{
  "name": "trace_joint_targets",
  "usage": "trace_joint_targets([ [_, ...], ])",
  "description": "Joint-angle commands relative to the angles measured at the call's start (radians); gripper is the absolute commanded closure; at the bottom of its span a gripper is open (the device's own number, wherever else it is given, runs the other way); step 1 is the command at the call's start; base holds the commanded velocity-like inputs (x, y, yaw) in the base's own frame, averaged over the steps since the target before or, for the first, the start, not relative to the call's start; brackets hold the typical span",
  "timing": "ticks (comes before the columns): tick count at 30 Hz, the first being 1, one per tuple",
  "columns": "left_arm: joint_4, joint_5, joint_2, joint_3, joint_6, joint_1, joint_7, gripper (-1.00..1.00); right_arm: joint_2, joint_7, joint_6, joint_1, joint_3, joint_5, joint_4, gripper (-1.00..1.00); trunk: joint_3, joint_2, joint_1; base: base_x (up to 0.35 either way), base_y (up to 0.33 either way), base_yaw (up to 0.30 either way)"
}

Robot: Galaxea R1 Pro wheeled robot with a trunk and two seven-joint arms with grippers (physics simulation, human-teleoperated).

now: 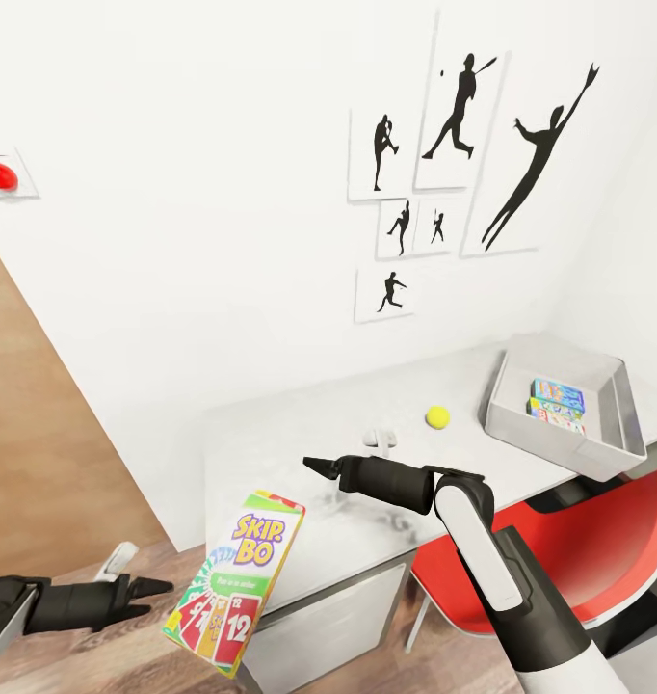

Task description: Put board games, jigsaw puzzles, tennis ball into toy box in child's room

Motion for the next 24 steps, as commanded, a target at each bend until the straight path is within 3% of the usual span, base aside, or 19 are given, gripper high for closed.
trace_joint_targets([
  [1, -0.001, 0.002, 0.0, -0.009, 0.005, 0.0, -0.011, -1.0, 0.0, 0.007, 0.003, -0.001, 0.0, 0.008, 0.0, -1.0, -0.001, -0.001, 0.0, 0.0, 0.0, 0.0],
  [4, -0.004, 0.001, 0.0, -0.051, -0.021, 0.0, -0.061, -1.0, 0.0, 0.006, 0.003, -0.001, 0.0, 0.008, 0.001, -1.0, -0.001, -0.001, 0.0, 0.0, 0.0, 0.0],
  [9, -0.006, -0.001, 0.0, -0.089, -0.05, 0.0, -0.126, -1.0, 0.001, 0.006, 0.003, -0.001, 0.001, 0.008, 0.001, -1.0, -0.001, -0.001, 0.0, 0.0, 0.0, 0.0],
  [24, -0.006, -0.003, 0.002, -0.103, -0.06, 0.0, -0.149, -1.0, 0.002, 0.005, 0.003, -0.001, 0.002, 0.009, 0.001, -1.0, -0.001, -0.001, 0.0, 0.0, 0.0, 0.0],
])
